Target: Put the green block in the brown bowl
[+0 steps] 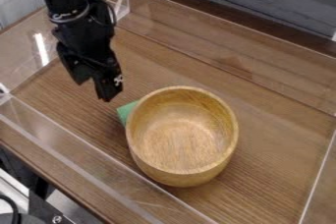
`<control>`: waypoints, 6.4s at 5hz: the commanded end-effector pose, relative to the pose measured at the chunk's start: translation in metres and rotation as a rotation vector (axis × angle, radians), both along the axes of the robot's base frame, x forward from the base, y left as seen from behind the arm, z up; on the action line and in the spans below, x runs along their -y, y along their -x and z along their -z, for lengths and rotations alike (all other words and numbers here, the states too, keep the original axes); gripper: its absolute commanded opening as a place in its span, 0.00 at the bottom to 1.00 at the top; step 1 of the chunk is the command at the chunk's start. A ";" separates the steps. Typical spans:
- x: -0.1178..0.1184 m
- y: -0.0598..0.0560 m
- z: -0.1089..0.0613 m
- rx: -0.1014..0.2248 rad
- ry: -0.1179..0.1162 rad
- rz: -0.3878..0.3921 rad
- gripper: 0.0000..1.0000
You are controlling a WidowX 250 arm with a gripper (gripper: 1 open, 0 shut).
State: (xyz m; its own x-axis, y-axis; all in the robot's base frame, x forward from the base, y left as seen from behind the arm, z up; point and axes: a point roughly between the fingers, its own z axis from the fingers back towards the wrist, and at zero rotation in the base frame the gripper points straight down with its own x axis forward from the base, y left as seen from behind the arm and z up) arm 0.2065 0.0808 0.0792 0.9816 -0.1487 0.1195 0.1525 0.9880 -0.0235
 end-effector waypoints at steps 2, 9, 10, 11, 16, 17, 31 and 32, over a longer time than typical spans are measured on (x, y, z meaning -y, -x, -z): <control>0.011 -0.009 0.000 0.027 0.013 0.002 1.00; 0.025 -0.019 0.024 0.031 0.075 -0.024 1.00; 0.025 -0.020 0.027 0.029 0.082 -0.026 1.00; 0.025 -0.021 0.031 0.027 0.088 -0.029 1.00; 0.028 -0.017 0.019 -0.022 0.111 -0.042 0.00; 0.032 -0.016 0.009 -0.032 0.115 -0.037 0.00; 0.037 -0.026 0.041 -0.077 0.173 -0.063 0.00; 0.037 -0.025 0.035 -0.090 0.178 -0.068 0.00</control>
